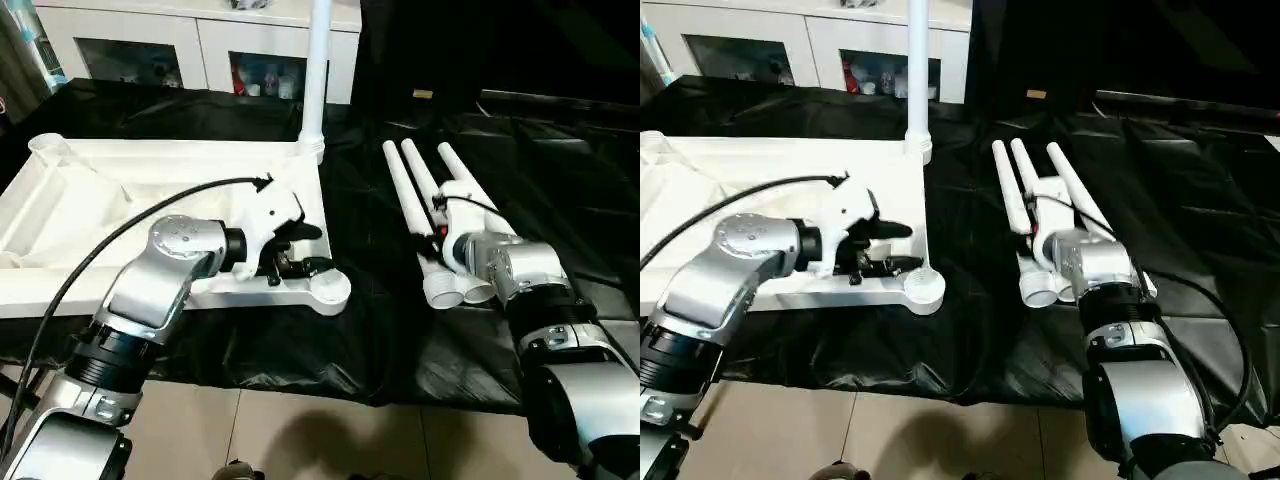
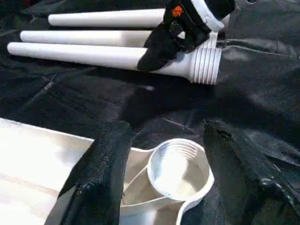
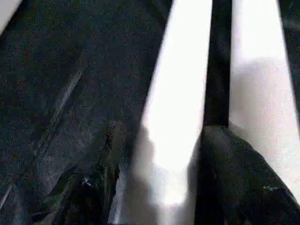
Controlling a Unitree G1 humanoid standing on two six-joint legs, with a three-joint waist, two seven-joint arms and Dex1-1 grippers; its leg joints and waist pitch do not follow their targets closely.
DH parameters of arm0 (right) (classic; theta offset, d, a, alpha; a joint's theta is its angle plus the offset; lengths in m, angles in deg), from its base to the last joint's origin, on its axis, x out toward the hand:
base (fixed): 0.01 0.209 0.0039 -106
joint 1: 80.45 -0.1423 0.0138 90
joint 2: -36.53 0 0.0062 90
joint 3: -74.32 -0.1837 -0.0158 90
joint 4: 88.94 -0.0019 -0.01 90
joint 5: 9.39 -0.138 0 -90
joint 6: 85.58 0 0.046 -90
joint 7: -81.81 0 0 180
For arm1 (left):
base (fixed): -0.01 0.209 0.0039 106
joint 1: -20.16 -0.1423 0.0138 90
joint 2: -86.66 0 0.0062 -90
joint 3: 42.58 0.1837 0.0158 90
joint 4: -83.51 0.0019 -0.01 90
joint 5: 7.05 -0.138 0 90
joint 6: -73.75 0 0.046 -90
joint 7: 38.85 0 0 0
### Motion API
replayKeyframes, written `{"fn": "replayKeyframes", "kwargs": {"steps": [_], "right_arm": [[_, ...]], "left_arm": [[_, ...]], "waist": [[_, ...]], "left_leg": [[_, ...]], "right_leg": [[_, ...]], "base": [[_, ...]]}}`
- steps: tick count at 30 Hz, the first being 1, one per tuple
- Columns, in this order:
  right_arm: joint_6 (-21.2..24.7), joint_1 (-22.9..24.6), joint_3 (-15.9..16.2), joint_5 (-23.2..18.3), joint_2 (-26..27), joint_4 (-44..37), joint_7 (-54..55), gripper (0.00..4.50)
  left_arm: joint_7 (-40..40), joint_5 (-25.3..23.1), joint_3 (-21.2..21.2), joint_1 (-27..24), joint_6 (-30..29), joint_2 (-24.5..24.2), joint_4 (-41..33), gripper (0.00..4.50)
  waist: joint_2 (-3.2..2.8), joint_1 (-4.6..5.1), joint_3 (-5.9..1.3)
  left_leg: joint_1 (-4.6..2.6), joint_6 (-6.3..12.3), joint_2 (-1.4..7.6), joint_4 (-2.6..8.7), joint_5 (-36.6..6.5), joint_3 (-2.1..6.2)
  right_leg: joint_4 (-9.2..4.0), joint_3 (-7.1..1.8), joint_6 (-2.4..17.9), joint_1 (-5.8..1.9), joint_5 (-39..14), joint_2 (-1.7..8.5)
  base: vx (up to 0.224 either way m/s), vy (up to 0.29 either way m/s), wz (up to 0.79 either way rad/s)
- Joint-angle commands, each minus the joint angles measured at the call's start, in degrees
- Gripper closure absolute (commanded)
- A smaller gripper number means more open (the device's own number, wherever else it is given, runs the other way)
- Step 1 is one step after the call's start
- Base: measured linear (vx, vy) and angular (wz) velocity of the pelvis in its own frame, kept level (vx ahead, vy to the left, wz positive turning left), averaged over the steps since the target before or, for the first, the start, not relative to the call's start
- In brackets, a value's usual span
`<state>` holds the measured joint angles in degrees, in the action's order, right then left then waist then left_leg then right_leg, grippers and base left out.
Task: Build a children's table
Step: Pick table leg
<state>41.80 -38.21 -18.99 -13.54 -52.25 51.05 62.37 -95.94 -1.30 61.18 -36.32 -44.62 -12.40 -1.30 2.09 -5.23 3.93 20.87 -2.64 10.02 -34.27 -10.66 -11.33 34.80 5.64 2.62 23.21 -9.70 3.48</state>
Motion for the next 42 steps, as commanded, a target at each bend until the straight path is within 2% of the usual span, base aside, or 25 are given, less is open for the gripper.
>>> {"fn": "replayKeyframes", "kwargs": {"steps": [1, 9, 11, 12, 22, 28, 33, 34, 38, 39, 40, 41, 42], "right_arm": [[1.8, -1.3, 0.3, 0.1, -0.6, 1.3, -0.1, 1.56], [3.8, -2.5, -0.2, -0.7, -0.5, 6.7, -3.0, 1.56], [3.5, -2.7, -0.3, -0.6, -0.5, 7.7, -2.9, 1.74], [3.2, -2.9, -0.5, -0.6, -0.6, 8.4, -2.7, 1.84], [1.3, -4.0, -2.4, -1.4, -1.0, 11.5, -1.8, 2.51], [0.0, -4.0, -5.5, -3.8, -1.4, 12.6, -1.9, 2.6], [-0.8, -3.2, -7.2, -5.6, -1.7, 11.0, -3.4, 2.61], [-1.4, -3.1, -7.5, -5.8, -1.6, 10.6, -3.9, 2.62], [-2.2, -2.2, -9.6, -8.6, -1.3, 7.2, -6.6, 2.63], [-3.2, -1.2, -12.2, -12.0, -0.8, 3.6, -9.4, 2.63], [-3.4, -0.9, -13.2, -13.4, -0.6, 2.3, -10.3, 2.63], [-5.3, 0.3, -15.3, -16.5, 0.2, -1.3, -12.9, 2.63], [-6.4, 0.9, -15.9, -17.6, 0.6, -2.8, -13.9, 2.63]], "left_arm": [[0.0, -0.6, 0.7, -0.3, 0.0, -0.5, -0.7, 1.68], [0.1, -0.6, 1.1, 0.0, -0.1, -0.8, -0.5, 1.68], [0.0, -0.4, 1.2, 0.1, -0.2, -1.0, -0.5, 1.66], [0.0, -0.4, 1.3, 0.0, -0.2, -1.0, -0.6, 1.65], [0.1, -0.4, 1.1, -0.1, 0.4, -1.2, -0.7, 1.65], [1.2, 0.4, 0.2, 0.3, 1.9, 0.3, 1.0, 1.65], [5.3, 0.7, -2.2, 1.9, 3.4, 3.1, 3.6, 1.65], [6.3, 0.7, -2.8, 2.3, 3.5, 3.6, 4.2, 1.65], [13.8, -0.1, -5.6, 5.2, 3.5, 6.9, 8.4, 1.65], [19.4, 0.3, -8.0, 7.4, 2.2, 9.9, 11.1, 1.65], [20.9, 0.9, -9.0, 8.2, 1.4, 11.0, 11.9, 1.65], [24.0, 2.6, -11.3, 9.8, -0.1, 13.7, 13.5, 1.65], [24.9, 3.5, -12.1, 10.4, -0.5, 14.6, 14.0, 1.65]], "waist": [[0.09, -0.23, -4.49], [0.13, -0.24, -4.38], [0.12, -0.23, -4.36], [0.42, -0.2, -4.38], [0.33, -0.23, -4.45], [0.09, -0.37, -4.56], [-0.1, -0.42, -4.69], [0.02, -0.38, -4.71], [0.05, -0.53, -4.82], [0.23, -0.65, -4.92], [0.23, -0.8, -4.96], [0.53, -0.88, -4.99], [0.52, -1.34, -5.15]], "left_leg": [[-0.68, 0.24, 3.42, 3.58, -5.8, 1.63], [-0.71, -0.22, 3.49, 3.53, -7.0, 1.66], [-0.67, -0.33, 3.5, 3.55, -7.1, 1.69], [-0.68, -0.41, 3.49, 3.54, -7.3, 1.64], [-0.89, -1.16, 3.58, 3.6, -8.7, 1.74], [-0.81, -1.24, 3.52, 3.55, -8.8, 1.75], [-0.75, -1.01, 3.5, 3.49, -8.9, 1.81], [-0.71, -0.81, 3.42, 3.41, -8.7, 1.7], [-0.64, -0.1, 3.42, 3.37, -8.1, 1.78], [-0.56, 0.41, 3.35, 3.25, -7.6, 1.72], [-0.69, 0.74, 3.33, 3.2, -7.5, 1.62], [-0.4, 1.69, 3.24, 3.1, -6.6, 1.44], [-0.49, 2.43, 3.53, 3.07, -5.9, 1.74]], "right_leg": [[-3.55, -3.92, 9.6, -3.46, -12.3, 5.79], [-3.75, -3.93, 9.1, -3.32, -14.7, 5.88], [-3.73, -3.93, 9.2, -3.33, -14.7, 5.88], [-3.78, -3.94, 9.1, -3.32, -15.0, 5.89], [-3.89, -3.89, 8.9, -3.2, -15.6, 5.94], [-3.75, -3.86, 9.4, -3.36, -14.0, 5.89], [-3.69, -3.76, 9.7, -3.47, -13.1, 5.81], [-3.78, -3.78, 9.7, -3.5, -12.7, 5.73], [-3.69, -3.72, 9.8, -3.65, -11.4, 5.69], [-3.67, -3.75, 9.7, -3.75, -10.4, 5.67], [-3.63, -3.79, 9.7, -3.78, -9.8, 5.62], [-3.59, -3.8, 10.0, -3.99, -8.5, 5.62], [-3.34, -3.66, 10.4, -3.94, -7.8, 5.97]], "base": [[0.0, 0.0, 0.0], [0.0, 0.0, 0.0], [0.0, 0.0, 0.0], [0.0, 0.0, 0.0], [0.0, 0.0, 0.0], [0.0, 0.0, 0.0], [0.0, 0.0, 0.0], [0.0, 0.0, 0.0], [0.0, 0.0, 0.0], [0.0, 0.0, 0.0], [0.0, 0.0, 0.0], [0.0, 0.0, 0.0], [0.0, 0.0, 0.0]]}}
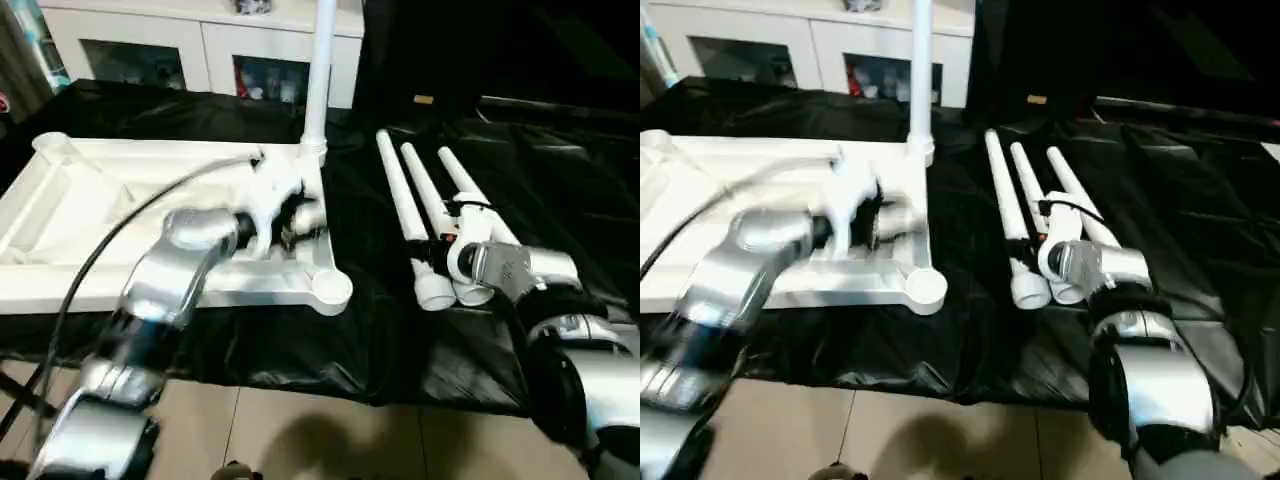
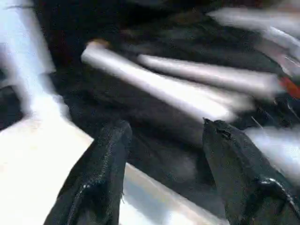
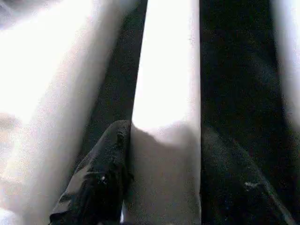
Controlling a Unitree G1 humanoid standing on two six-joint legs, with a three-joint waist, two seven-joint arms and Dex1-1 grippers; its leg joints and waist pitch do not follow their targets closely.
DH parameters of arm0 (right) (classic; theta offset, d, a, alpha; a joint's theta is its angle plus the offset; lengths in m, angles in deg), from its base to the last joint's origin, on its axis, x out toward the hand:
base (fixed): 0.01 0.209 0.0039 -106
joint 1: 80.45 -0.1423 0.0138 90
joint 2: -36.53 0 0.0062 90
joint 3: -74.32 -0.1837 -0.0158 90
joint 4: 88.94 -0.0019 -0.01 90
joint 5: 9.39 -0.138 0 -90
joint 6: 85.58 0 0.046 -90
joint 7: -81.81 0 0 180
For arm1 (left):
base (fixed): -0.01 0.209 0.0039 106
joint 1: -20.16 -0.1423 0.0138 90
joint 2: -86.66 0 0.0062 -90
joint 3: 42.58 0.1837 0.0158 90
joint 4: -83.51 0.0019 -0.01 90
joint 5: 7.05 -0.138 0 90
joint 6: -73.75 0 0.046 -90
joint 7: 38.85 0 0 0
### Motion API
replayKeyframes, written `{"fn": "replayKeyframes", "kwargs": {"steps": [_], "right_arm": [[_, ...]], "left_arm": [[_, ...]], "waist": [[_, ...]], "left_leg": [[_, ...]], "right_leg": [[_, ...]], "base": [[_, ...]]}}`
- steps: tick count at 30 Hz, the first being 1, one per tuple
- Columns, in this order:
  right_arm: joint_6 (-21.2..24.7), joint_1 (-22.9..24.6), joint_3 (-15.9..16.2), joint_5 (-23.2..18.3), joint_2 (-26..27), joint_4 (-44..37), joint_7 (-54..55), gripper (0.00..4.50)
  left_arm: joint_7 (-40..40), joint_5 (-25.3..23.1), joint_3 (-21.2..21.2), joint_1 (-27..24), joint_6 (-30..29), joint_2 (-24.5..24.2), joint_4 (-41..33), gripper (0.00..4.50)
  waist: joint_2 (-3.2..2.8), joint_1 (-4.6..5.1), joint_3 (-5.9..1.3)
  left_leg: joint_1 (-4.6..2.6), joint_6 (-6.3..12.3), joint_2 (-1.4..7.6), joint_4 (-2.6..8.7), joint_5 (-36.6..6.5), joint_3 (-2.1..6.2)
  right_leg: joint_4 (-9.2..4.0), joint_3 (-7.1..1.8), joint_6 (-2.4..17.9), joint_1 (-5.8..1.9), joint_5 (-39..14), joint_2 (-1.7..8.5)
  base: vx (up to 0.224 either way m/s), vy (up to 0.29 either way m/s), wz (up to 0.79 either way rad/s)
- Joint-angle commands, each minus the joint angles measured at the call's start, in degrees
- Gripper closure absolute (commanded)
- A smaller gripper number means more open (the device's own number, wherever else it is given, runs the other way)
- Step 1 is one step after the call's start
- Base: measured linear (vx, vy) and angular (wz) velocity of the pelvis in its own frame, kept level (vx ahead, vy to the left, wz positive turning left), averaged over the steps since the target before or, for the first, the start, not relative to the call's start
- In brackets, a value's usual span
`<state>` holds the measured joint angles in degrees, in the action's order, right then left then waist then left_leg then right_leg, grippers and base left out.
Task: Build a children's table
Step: Pick table leg
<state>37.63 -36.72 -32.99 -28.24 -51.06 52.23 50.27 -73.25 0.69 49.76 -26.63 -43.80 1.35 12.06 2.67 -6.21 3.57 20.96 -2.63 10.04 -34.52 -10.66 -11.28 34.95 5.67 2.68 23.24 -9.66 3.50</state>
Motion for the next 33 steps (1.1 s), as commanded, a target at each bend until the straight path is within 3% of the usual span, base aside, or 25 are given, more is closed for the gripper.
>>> {"fn": "replayKeyframes", "kwargs": {"steps": [1, 2, 3, 5, 6, 7, 9, 10, 13, 17, 24, 25, 29, 33], "right_arm": [[-2.7, -0.1, -2.5, -4.0, -0.2, -5.3, -2.9, 2.63], [-4.3, 1.7, -4.3, -7.7, 1.2, -9.4, -6.5, 2.63], [-4.8, 3.6, -4.8, -10.2, 2.1, -13.2, -10.0, 2.63], [-3.5, 6.0, -4.4, -12.7, 3.0, -17.6, -14.1, 2.63], [-2.1, 8.3, -3.9, -15.4, 3.9, -22.1, -17.6, 2.63], [-1.4, 9.1, -3.7, -16.2, 4.1, -23.6, -18.6, 2.63], [-0.5, 10.9, -2.8, -17.7, 4.7, -26.9, -20.6, 2.64], [-0.4, 11.4, -2.7, -17.9, 5.0, -27.9, -20.8, 2.64], [0.2, 13.2, -1.2, -18.3, 5.4, -30.4, -21.3, 2.64], [1.4, 15.6, 0.9, -19.5, 5.5, -34.5, -22.7, 2.64], [1.0, 15.9, 3.1, -18.0, 5.5, -35.6, -22.2, 2.64], [0.7, 16.0, 3.9, -17.4, 5.3, -36.0, -22.2, 2.64], [-0.5, 16.5, 7.0, -14.9, 5.0, -38.4, -21.1, 2.64], [-3.2, 15.9, 9.2, -11.3, 5.9, -41.0, -16.3, 2.64]], "left_arm": [[2.4, 2.3, -1.3, 1.1, -1.9, 1.6, 0.8, 1.65], [3.2, 5.1, -3.3, 2.2, -3.7, 3.9, 1.4, 1.65], [3.2, 7.4, -4.6, 3.3, -5.3, 5.6, 1.9, 1.65], [2.7, 9.5, -5.4, 4.3, -6.8, 7.4, 2.6, 1.65], [2.3, 10.8, -5.8, 5.2, -7.7, 8.7, 3.4, 1.65], [2.4, 11.2, -6.0, 5.6, -8.0, 9.2, 3.8, 1.65], [2.9, 12.5, -7.1, 6.8, -8.6, 10.4, 4.8, 1.65], [3.4, 12.9, -7.9, 7.4, -9.0, 10.9, 5.2, 1.65], [3.9, 17.2, -11.5, 9.5, -11.7, 12.5, 5.2, 1.65], [4.7, 21.6, -14.6, 11.4, -14.5, 13.1, 5.3, 1.65], [3.7, 21.1, -13.1, 11.4, -15.4, 13.1, 4.6, 1.65], [3.4, 21.7, -13.1, 11.3, -15.5, 13.1, 3.9, 1.95], [5.0, 22.3, -13.2, 11.3, -15.5, 13.5, 2.6, 2.03], [11.1, 19.7, -13.7, 12.4, -14.5, 14.1, 3.2, 2.41]], "waist": [[-0.06, -0.35, -4.79], [0.13, -0.84, -4.69], [0.08, -0.95, -4.79], [0.08, -1.32, -4.68], [-0.26, -1.5, -4.71], [-0.1, -1.6, -4.62], [-0.16, -2.05, -4.68], [-0.48, -2.22, -4.62], [-0.42, -2.29, -4.47], [-0.49, -2.43, -4.39], [-0.69, -2.4, -4.39], [-0.65, -2.37, -4.39], [-0.75, -2.35, -4.36], [-0.79, -2.12, -4.29]], "left_leg": [[-0.59, 2.43, 3.51, 3.31, -5.9, 1.69], [-0.55, 3.73, 3.34, 3.13, -5.3, 1.42], [-0.4, 4.22, 3.46, 3.21, -4.2, 1.72], [-0.48, 5.55, 3.43, 3.09, -4.1, 1.55], [-0.47, 5.8, 3.47, 3.19, -4.2, 1.72], [-0.52, 6.06, 3.36, 3.17, -4.5, 1.51], [-0.59, 5.38, 3.66, 3.34, -5.0, 1.9], [-0.75, 4.56, 3.57, 3.32, -5.7, 1.84], [-0.62, 3.23, 3.43, 3.44, -6.8, 1.95], [-0.61, 3.07, 3.46, 3.49, -6.9, 2.03], [-0.54, 2.78, 3.48, 3.66, -6.5, 2.17], [-0.52, 2.65, 3.45, 3.65, -6.6, 2.14], [-0.59, 2.41, 3.53, 3.69, -6.5, 2.16], [-0.53, 2.02, 3.48, 3.72, -7.0, 2.2]], "right_leg": [[-3.49, -3.69, 10.4, -3.97, -7.9, 5.95], [-3.77, -3.66, 10.6, -3.87, -7.9, 6.06], [-3.36, -3.5, 11.2, -3.9, -7.3, 6.0], [-3.59, -3.5, 11.4, -3.84, -6.6, 5.92], [-3.67, -3.34, 11.3, -3.74, -7.6, 5.87], [-4.14, -3.36, 10.8, -3.75, -8.3, 5.78], [-4.2, -3.24, 10.1, -3.71, -10.4, 5.96], [-4.47, -3.26, 9.9, -3.65, -12.0, 6.14], [-4.84, -3.18, 8.9, -3.7, -14.8, 6.07], [-4.9, -3.22, 8.3, -3.64, -15.0, 6.06], [-5.07, -3.16, 7.2, -3.65, -15.6, 5.98], [-5.09, -3.18, 7.1, -3.67, -15.5, 6.04], [-5.0, -3.25, 7.1, -3.62, -14.7, 6.02], [-5.05, -3.28, 6.7, -3.65, -15.1, 6.07]], "base": [[0.0, 0.0, 0.0], [0.0, 0.0, 0.0], [0.0, 0.0, 0.0], [0.0, 0.0, 0.0], [0.0, 0.0, 0.0], [0.0, 0.0, 0.0], [0.0, 0.0, 0.0], [0.0, 0.0, 0.0], [0.0, 0.0, 0.0], [0.0, 0.0, 0.0], [0.0, 0.0, 0.0], [0.0, 0.0, 0.0], [0.0, 0.0, 0.0], [0.0, 0.0, 0.0]]}}
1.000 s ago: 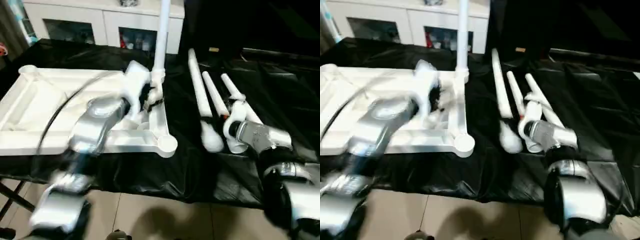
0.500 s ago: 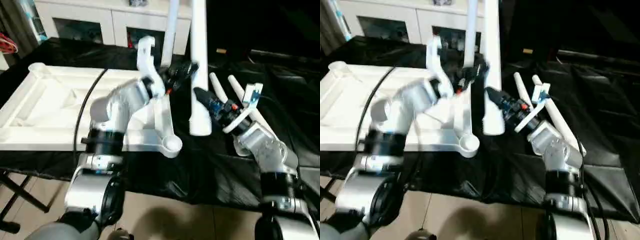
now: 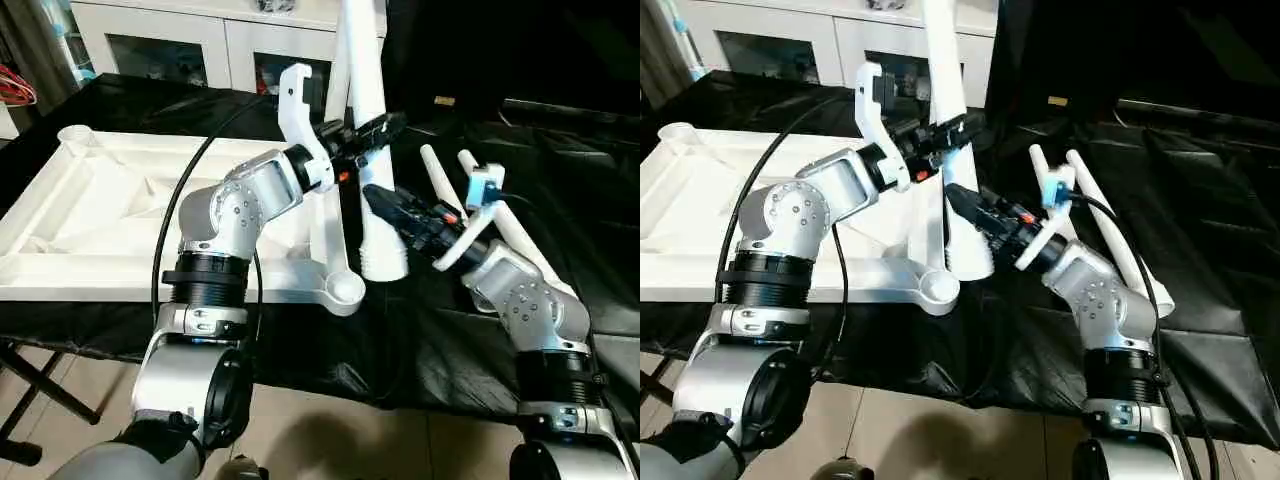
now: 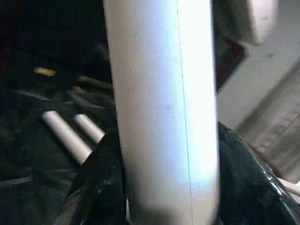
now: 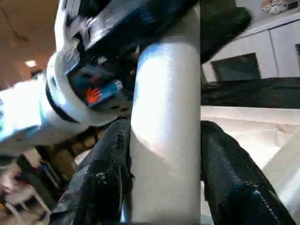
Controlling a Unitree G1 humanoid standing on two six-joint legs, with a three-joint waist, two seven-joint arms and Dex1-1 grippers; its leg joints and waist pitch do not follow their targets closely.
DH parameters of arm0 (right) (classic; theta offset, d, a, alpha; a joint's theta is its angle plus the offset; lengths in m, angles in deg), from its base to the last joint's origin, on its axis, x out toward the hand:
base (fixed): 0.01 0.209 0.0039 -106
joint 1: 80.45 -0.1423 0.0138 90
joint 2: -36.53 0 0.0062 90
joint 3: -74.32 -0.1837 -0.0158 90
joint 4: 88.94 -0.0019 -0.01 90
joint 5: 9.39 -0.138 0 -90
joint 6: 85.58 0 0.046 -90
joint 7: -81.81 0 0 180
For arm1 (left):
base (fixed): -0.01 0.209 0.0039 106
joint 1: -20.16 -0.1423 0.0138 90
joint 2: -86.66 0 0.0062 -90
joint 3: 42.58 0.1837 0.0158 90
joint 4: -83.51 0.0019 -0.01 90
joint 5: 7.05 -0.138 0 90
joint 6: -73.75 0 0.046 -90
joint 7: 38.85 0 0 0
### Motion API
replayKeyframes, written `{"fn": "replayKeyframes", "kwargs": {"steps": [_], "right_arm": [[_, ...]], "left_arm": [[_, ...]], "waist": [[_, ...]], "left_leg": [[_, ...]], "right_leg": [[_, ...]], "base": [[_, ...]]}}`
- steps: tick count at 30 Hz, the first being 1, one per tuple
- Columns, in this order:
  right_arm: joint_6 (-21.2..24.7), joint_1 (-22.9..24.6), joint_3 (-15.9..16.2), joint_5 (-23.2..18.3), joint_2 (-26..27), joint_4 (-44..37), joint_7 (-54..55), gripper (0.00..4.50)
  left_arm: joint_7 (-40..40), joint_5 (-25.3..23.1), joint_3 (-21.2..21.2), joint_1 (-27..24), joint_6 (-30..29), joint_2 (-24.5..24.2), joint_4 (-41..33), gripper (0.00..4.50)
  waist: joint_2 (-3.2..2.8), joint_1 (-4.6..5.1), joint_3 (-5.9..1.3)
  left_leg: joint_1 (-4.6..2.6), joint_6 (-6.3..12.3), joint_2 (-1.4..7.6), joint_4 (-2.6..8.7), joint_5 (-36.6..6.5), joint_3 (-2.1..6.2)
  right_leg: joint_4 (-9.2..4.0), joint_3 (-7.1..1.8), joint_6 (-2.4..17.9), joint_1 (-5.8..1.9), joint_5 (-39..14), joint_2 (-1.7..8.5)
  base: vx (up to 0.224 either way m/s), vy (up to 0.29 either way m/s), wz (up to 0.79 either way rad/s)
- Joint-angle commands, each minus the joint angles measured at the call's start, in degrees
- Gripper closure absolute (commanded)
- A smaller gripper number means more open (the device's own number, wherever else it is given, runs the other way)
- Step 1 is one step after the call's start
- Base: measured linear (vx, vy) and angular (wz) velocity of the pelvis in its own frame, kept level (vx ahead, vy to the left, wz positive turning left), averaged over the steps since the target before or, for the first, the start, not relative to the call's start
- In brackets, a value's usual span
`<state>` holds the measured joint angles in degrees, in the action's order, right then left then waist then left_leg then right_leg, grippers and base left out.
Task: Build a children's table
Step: Pick table leg
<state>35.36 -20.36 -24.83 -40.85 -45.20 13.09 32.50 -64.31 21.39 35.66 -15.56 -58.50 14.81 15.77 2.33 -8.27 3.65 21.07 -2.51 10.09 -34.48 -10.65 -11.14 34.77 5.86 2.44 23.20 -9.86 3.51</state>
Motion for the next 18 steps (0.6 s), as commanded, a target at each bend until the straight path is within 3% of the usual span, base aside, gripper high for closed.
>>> {"fn": "replayKeyframes", "kwargs": {"steps": [1, 4, 6, 9, 15, 17, 18], "right_arm": [[-2.3, -0.7, 2.2, 3.1, 0.8, -3.1, 3.7, 2.64], [-3.1, -0.5, 4.5, 5.3, 1.8, -5.1, 5.6, 2.65], [-3.3, -0.2, 7.2, 7.4, 3.1, -7.1, 7.8, 2.65], [-3.3, -0.2, 8.7, 8.0, 3.8, -8.3, 9.1, 2.65], [-2.0, -1.2, 9.7, 7.4, 4.0, -8.6, 8.7, 2.65], [-1.2, -1.4, 9.6, 6.6, 3.5, -8.5, 7.8, 1.95], [-0.7, -1.8, 8.9, 6.0, 2.6, -7.5, 6.8, 1.95]], "left_arm": [[4.9, -1.8, -0.4, 2.0, 1.1, 1.0, 0.4, 2.39], [8.8, -2.2, -2.2, 2.9, 2.9, 1.6, 1.7, 2.6], [13.0, -2.6, -3.7, 3.3, 4.4, 2.2, 2.5, 2.62], [14.3, -3.0, -3.5, 3.1, 5.0, 2.3, 2.3, 2.65], [8.7, -2.3, -1.6, 2.4, 5.3, 0.9, 0.9, 2.65], [7.2, -2.0, -0.9, 2.2, 5.2, 0.5, 0.5, 2.65], [4.3, -1.3, 0.1, 1.8, 4.3, -0.4, -0.2, 2.65]], "waist": [[-0.41, 0.0, -4.33], [-0.18, 0.07, -4.3], [-0.19, 0.14, -4.29], [-0.34, 0.15, -4.31], [-0.23, 0.11, -4.42], [-0.26, 0.17, -4.41], [-0.01, 0.22, -4.41]], "left_leg": [[-0.71, 1.72, 3.41, 3.72, -7.5, 2.04], [-0.66, 1.65, 3.37, 3.78, -7.6, 2.05], [-0.71, 1.43, 3.37, 3.84, -7.6, 2.11], [-0.68, 1.71, 3.42, 3.91, -7.4, 2.13], [-0.7, 2.54, 3.49, 3.96, -5.7, 2.08], [-0.7, 2.53, 3.56, 3.93, -5.6, 2.02], [-0.68, 2.57, 3.54, 3.9, -5.5, 1.96]], "right_leg": [[-5.05, -3.43, 6.8, -3.55, -15.8, 5.95], [-5.15, -3.45, 6.1, -3.52, -16.5, 5.93], [-5.11, -3.47, 5.7, -3.43, -16.2, 5.9], [-4.97, -3.54, 5.8, -3.43, -15.0, 5.89], [-4.62, -3.62, 6.7, -3.54, -11.8, 5.98], [-4.57, -3.67, 7.0, -3.51, -11.3, 5.99], [-4.48, -3.69, 7.1, -3.58, -10.9, 5.95]], "base": [[0.0, 0.0, 0.0], [0.0, 0.0, 0.0], [0.0, 0.0, 0.0], [0.0, 0.0, 0.0], [0.0, 0.0, 0.0], [0.0, 0.0, 0.0], [0.0, 0.0, 0.0]]}}
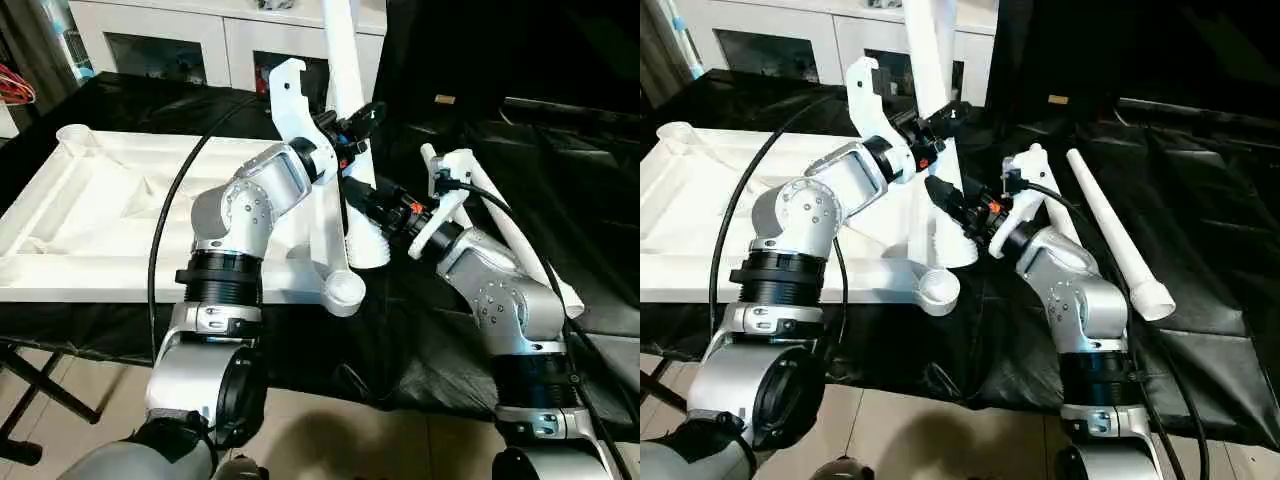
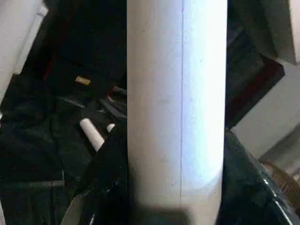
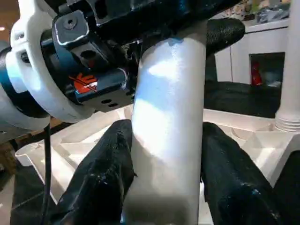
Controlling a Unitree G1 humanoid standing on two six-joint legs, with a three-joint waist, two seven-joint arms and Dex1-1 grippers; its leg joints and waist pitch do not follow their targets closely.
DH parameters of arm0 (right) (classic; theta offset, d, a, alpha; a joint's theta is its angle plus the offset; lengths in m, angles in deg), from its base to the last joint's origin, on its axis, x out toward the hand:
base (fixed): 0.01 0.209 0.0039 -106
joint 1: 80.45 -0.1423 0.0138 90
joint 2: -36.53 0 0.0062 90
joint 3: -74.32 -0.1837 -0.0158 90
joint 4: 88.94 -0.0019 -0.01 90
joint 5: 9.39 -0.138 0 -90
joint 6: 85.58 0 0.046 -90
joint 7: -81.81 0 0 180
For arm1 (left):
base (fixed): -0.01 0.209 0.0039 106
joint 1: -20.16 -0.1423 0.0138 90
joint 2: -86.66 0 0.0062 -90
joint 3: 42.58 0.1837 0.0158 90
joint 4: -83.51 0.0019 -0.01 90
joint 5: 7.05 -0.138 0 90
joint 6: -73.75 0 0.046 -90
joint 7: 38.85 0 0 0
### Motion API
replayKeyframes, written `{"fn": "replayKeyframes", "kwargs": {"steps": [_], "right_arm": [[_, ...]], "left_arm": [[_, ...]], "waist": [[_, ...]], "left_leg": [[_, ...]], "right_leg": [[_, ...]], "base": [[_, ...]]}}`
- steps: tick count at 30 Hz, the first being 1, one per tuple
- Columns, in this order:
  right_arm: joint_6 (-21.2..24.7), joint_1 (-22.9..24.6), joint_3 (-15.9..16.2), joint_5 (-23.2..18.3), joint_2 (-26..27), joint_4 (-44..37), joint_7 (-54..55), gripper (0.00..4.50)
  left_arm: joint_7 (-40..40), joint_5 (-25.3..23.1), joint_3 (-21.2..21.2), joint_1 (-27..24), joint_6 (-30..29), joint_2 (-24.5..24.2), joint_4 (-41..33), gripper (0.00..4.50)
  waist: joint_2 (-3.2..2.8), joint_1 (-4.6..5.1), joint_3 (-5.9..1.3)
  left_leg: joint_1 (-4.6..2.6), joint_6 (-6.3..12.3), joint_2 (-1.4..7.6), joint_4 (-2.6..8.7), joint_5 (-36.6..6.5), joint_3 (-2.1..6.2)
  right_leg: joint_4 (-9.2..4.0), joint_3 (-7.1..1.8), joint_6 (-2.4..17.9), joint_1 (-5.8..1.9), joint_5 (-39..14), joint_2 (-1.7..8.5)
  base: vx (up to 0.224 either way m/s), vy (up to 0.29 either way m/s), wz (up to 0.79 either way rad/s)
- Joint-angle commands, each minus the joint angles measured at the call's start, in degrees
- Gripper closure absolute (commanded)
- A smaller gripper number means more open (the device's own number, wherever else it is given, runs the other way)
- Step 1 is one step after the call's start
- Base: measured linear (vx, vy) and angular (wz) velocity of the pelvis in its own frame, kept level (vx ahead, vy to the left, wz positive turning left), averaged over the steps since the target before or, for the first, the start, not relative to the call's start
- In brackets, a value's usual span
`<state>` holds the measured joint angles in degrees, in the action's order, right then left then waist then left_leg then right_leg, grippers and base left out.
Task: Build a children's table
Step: Pick table leg
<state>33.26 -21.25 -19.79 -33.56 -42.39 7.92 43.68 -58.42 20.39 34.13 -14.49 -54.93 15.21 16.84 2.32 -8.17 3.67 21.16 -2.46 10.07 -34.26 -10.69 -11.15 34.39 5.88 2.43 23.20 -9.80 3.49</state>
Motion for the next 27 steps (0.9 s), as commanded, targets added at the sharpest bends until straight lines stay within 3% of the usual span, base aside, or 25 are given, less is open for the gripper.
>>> {"fn": "replayKeyframes", "kwargs": {"steps": [1, 5, 6, 8, 12, 18, 27], "right_arm": [[2.1, -1.2, 3.4, -1.9, -1.1, -1.7, -5.6, 1.88], [4.2, -1.6, 2.7, -3.5, -4.3, -0.5, -9.9, 1.51], [6.8, -1.5, 3.3, -5.3, -7.9, -0.4, -15.4, 1.47], [8.2, -1.2, 4.5, -6.0, -10.3, -0.6, -19.2, 1.15], [10.4, -0.2, 7.2, -7.8, -14.1, -2.0, -26.6, 1.15], [11.6, -0.9, 8.2, -8.8, -14.9, -0.7, -29.3, 1.66], [13.7, -0.6, 8.2, -10.9, -14.8, -1.5, -30.1, 2.45]], "left_arm": [[-3.8, 0.7, 2.2, 0.5, -0.6, -1.5, -1.7, 2.65], [-11.0, 4.4, 3.1, -0.2, -4.5, -3.5, -3.2, 2.66], [-17.5, 7.0, 4.4, -0.9, -6.8, -5.4, -4.8, 2.66], [-21.3, 7.8, 5.7, -1.3, -7.7, -6.6, -5.6, 2.66], [-28.9, 9.7, 8.5, -2.3, -8.6, -8.4, -8.2, 2.66], [-38.0, 11.9, 13.0, -4.7, -9.8, -11.2, -13.2, 2.66], [-38.8, 12.0, 13.7, -5.8, -10.4, -11.8, -13.7, 2.66]], "waist": [[-0.18, -0.02, -4.44], [-0.16, -0.06, -4.37], [-0.17, -0.11, -4.39], [-0.25, -0.24, -4.38], [-0.08, -0.25, -4.29], [-0.17, 0.01, -4.3], [-0.02, -0.09, -4.39]], "left_leg": [[-0.75, 2.65, 3.48, 3.65, -5.2, 1.96], [-0.77, 2.93, 3.37, 3.56, -5.2, 1.86], [-0.73, 3.3, 3.41, 3.49, -5.0, 1.82], [-0.81, 3.55, 3.62, 3.49, -4.8, 1.82], [-0.69, 2.99, 3.59, 3.48, -5.7, 1.81], [-0.71, 2.33, 3.64, 3.48, -5.7, 1.83], [-0.8, 1.58, 3.62, 3.45, -5.6, 1.81]], "right_leg": [[-4.03, -3.71, 7.2, -3.64, -11.0, 6.06], [-3.98, -3.67, 7.7, -3.8, -11.3, 6.04], [-3.94, -3.71, 8.0, -3.85, -11.1, 6.03], [-3.95, -3.76, 8.3, -3.74, -11.1, 6.02], [-4.12, -3.73, 8.3, -3.96, -12.8, 6.16], [-4.2, -3.69, 8.0, -3.72, -14.3, 6.02], [-4.09, -3.72, 7.4, -3.7, -14.4, 5.94]], "base": [[0.0, 0.0, 0.0], [0.0, 0.0, 0.0], [0.0, 0.0, 0.0], [0.0, 0.0, 0.0], [0.0, 0.0, 0.0], [0.0, 0.0, 0.0], [0.0, 0.0, 0.0]]}}
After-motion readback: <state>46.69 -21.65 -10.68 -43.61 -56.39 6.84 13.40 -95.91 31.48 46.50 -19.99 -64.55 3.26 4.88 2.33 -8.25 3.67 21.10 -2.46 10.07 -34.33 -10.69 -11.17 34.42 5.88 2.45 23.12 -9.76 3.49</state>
